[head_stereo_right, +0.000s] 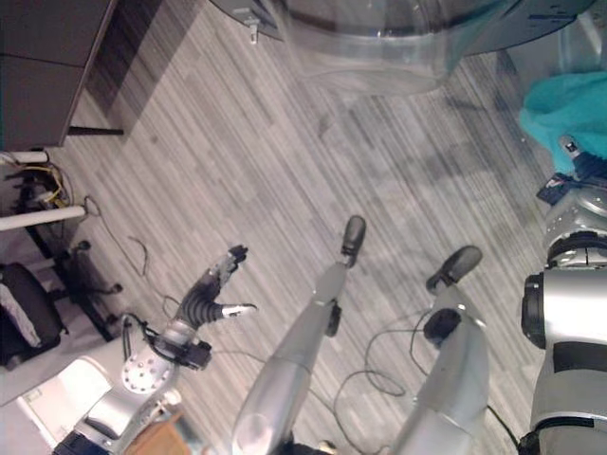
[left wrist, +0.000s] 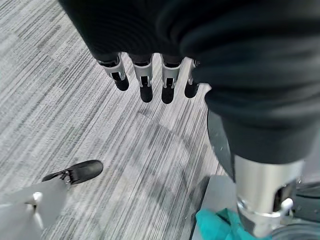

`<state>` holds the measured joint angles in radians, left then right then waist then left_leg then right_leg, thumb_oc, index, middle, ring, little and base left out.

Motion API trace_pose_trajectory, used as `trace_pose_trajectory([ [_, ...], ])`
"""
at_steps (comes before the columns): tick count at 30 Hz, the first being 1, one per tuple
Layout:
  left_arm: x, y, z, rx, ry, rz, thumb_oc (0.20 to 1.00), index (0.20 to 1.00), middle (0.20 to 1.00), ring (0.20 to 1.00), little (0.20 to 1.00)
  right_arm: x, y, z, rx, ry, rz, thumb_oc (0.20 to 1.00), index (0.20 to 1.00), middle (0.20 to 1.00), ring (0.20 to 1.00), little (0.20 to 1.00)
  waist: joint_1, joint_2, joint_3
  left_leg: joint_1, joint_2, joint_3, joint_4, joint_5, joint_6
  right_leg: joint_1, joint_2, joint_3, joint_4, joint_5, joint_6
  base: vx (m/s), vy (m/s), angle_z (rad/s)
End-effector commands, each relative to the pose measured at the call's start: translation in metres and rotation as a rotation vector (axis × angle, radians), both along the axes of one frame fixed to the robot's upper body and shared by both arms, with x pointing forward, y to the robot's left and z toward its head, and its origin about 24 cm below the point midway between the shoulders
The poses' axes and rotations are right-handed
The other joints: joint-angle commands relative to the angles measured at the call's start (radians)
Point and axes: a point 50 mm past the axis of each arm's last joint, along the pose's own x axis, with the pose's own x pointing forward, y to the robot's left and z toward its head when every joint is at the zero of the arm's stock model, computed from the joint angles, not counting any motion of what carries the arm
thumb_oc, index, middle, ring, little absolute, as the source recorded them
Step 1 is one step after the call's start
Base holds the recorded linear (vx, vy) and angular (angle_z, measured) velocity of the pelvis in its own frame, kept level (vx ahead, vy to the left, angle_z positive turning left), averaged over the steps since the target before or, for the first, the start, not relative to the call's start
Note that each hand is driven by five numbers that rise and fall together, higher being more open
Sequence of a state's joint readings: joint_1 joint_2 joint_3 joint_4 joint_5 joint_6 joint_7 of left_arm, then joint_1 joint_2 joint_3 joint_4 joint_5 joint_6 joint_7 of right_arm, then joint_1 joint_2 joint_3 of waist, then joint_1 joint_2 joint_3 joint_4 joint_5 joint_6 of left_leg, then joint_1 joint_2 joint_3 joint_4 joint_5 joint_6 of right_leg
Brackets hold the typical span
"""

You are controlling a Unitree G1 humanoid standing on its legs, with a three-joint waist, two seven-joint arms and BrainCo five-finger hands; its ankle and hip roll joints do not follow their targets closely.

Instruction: Grab the laundry basket,head to the washer,open it,put in the laundry and shut it.

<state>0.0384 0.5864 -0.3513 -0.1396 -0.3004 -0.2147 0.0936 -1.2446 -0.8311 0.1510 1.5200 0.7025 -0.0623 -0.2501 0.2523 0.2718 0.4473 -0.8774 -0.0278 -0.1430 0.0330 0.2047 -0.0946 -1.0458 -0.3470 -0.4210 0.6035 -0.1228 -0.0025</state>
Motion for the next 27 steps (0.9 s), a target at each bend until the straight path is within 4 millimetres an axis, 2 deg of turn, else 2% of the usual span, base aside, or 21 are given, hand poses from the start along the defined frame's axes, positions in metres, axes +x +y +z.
trace_pose_trajectory([
  [1, 0.002, 0.001, 0.023, -0.065, -0.104, -0.008, 1.000, 1.000, 1.000, 1.000, 1.000, -0.030, -0.031, 0.083, -0.176, -0.200, -0.103, 0.937, 0.937, 0.937, 0.937, 0.937, 0.017, 0.071, 0.023, -0.008, 0.044, 0.015, 0.039, -0.104, -0.053, 0.037, 0.074, 0.077, -0.096, -0.081, 0.139, -0.01, -0.052, 0.08],
  [2, 0.002, 0.004, 0.028, -0.079, -0.124, 0.007, 1.000, 1.000, 1.000, 1.000, 1.000, -0.036, -0.035, 0.092, -0.172, -0.231, -0.119, 0.793, 0.793, 0.793, 0.793, 0.793, 0.016, 0.070, 0.022, -0.013, 0.047, 0.010, 0.025, -0.096, -0.058, 0.024, 0.073, 0.071, -0.085, -0.087, 0.140, 0.00, -0.051, 0.08],
  [3, 0.001, 0.006, 0.030, -0.088, -0.134, 0.016, 1.000, 1.000, 1.000, 1.000, 1.000, -0.039, -0.037, 0.095, -0.160, -0.252, -0.124, 0.715, 0.715, 0.715, 0.715, 0.715, 0.016, 0.070, 0.022, -0.015, 0.049, 0.008, 0.020, -0.094, -0.059, 0.018, 0.074, 0.070, -0.078, -0.091, 0.140, 0.00, -0.066, 0.09],
  [4, 0.000, 0.008, 0.032, -0.095, -0.139, 0.028, 1.000, 1.000, 1.000, 1.000, 1.000, -0.041, -0.039, 0.098, -0.139, -0.279, -0.126, 0.457, 0.457, 0.457, 0.457, 0.457, 0.014, 0.068, 0.022, -0.018, 0.051, 0.006, 0.013, -0.090, -0.061, 0.011, 0.073, 0.068, -0.071, -0.097, 0.138, 0.00, -0.039, 0.07],
  [5, 0.000, 0.009, 0.033, -0.105, -0.140, 0.033, 1.000, 1.000, 1.000, 1.000, 1.000, -0.041, -0.038, 0.100, -0.114, -0.312, -0.121, 0.269, 0.269, 0.269, 0.269, 0.269, 0.014, 0.068, 0.022, -0.018, 0.052, 0.004, 0.010, -0.089, -0.061, 0.007, 0.074, 0.067, -0.068, -0.098, 0.137, 0.00, -0.045, 0.07],
  [6, 0.000, 0.009, 0.033, -0.108, -0.140, 0.035, 1.000, 1.000, 1.000, 1.000, 1.000, -0.041, -0.038, 0.102, -0.080, -0.354, -0.117, 0.200, 0.200, 0.200, 0.200, 0.200, 0.014, 0.064, 0.021, -0.019, 0.052, 0.002, 0.006, -0.087, -0.062, 0.004, 0.076, 0.064, -0.068, -0.101, 0.136, 0.00, -0.047, 0.05],
  [12, -0.003, 0.008, 0.031, -0.108, -0.122, 0.015, 1.000, 1.000, 1.000, 1.000, 1.000, -0.032, -0.029, 0.102, 0.037, -0.495, -0.068, 0.200, 0.200, 0.200, 0.200, 0.200, 0.006, 0.053, 0.019, -0.005, 0.055, 0.004, -0.007, -0.084, -0.059, 0.027, 0.082, 0.058, -0.081, -0.097, 0.136, 0.00, -0.007, 0.00],
  [14, -0.003, 0.011, 0.032, -0.078, -0.121, 0.000, 1.000, 1.000, 1.000, 1.000, 1.000, -0.028, -0.023, 0.103, 0.116, -0.605, -0.042, 0.200, 0.200, 0.200, 0.200, 0.200, 0.009, 0.052, 0.007, 0.028, 0.050, 0.013, -0.011, -0.089, -0.058, 0.073, 0.080, 0.056, -0.117, -0.084, 0.141, -0.02, 0.032, 0.00],
  [19, -0.003, 0.014, 0.034, -0.042, -0.119, -0.017, 1.000, 1.000, 1.000, 1.000, 1.000, -0.027, -0.020, 0.105, 0.150, -0.688, -0.028, 0.200, 0.200, 0.200, 0.200, 0.200, 0.009, 0.050, -0.010, 0.083, 0.047, 0.035, -0.005, -0.102, -0.057, 0.151, 0.078, 0.056, -0.168, -0.055, 0.147, -0.01, 0.072, -0.05],
  [23, -0.002, 0.021, 0.035, -0.009, -0.116, -0.020, 1.000, 1.000, 1.000, 1.000, 1.000, -0.039, -0.025, 0.114, 0.134, -0.813, -0.054, 0.200, 0.200, 0.200, 0.200, 0.200, -0.021, 0.025, -0.048, 0.166, 0.048, 0.068, 0.011, -0.130, -0.056, 0.271, 0.089, 0.063, -0.261, -0.015, 0.147, 0.02, 0.069, -0.06],
  [25, -0.002, 0.024, 0.035, 0.009, -0.107, -0.019, 1.000, 1.000, 1.000, 1.000, 1.000, -0.047, -0.025, 0.129, 0.121, -0.896, -0.082, 0.200, 0.200, 0.200, 0.200, 0.200, -0.028, 0.006, -0.065, 0.203, 0.047, 0.078, 0.014, -0.144, -0.053, 0.321, 0.101, 0.069, -0.302, -0.001, 0.149, 0.05, 0.071, -0.09],
  [27, -0.003, 0.026, 0.033, 0.016, -0.092, -0.007, 1.000, 1.000, 1.000, 1.000, 1.000, -0.063, -0.028, 0.150, 0.102, -1.007, -0.127, 0.200, 0.200, 0.200, 0.200, 0.200, -0.040, -0.011, -0.080, 0.239, 0.050, 0.086, 0.008, -0.152, -0.052, 0.357, 0.110, 0.077, -0.333, 0.016, 0.156, 0.01, 0.061, -0.22],
])
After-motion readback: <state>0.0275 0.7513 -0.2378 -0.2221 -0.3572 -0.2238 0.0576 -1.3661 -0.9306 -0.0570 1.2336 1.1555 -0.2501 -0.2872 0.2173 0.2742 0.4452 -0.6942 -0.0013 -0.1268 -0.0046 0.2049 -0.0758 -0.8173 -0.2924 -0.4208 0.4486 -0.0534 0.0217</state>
